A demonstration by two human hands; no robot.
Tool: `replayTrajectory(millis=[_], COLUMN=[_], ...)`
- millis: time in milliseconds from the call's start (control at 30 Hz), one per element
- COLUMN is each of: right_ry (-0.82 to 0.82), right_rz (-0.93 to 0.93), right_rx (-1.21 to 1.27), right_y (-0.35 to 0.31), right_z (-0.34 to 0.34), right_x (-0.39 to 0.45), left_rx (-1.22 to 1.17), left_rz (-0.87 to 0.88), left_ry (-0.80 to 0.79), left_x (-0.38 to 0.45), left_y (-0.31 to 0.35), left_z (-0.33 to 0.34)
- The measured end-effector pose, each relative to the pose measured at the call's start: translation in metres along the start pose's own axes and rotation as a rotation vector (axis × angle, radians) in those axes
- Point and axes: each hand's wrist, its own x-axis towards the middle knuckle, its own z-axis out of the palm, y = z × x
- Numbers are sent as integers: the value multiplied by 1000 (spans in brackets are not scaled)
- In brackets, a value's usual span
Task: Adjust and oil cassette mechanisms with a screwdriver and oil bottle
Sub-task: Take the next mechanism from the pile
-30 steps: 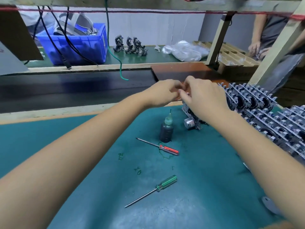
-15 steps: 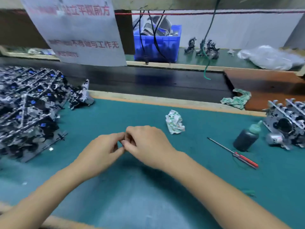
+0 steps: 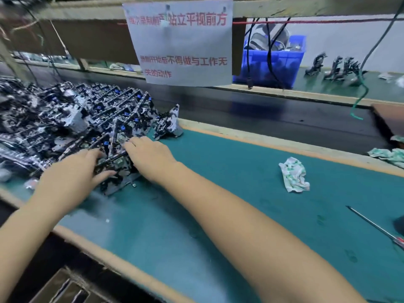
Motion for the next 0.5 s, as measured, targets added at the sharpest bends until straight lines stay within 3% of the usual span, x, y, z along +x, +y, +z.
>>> replayTrajectory(millis=[100, 233, 500], right_ry=[61, -16, 18], right_rz=[-56, -108, 148], right_rx=[-58, 49, 220], right_y=[4, 16, 67], right_z=[-4, -19, -82], right_x=[1, -24, -157], left_rx=[-95, -158, -320], left_rz=[80, 262, 662], left_ry=[15, 119, 232], left_x=[-3, -14, -31], left_y=[0, 7, 117], left_z=[3, -2, -27])
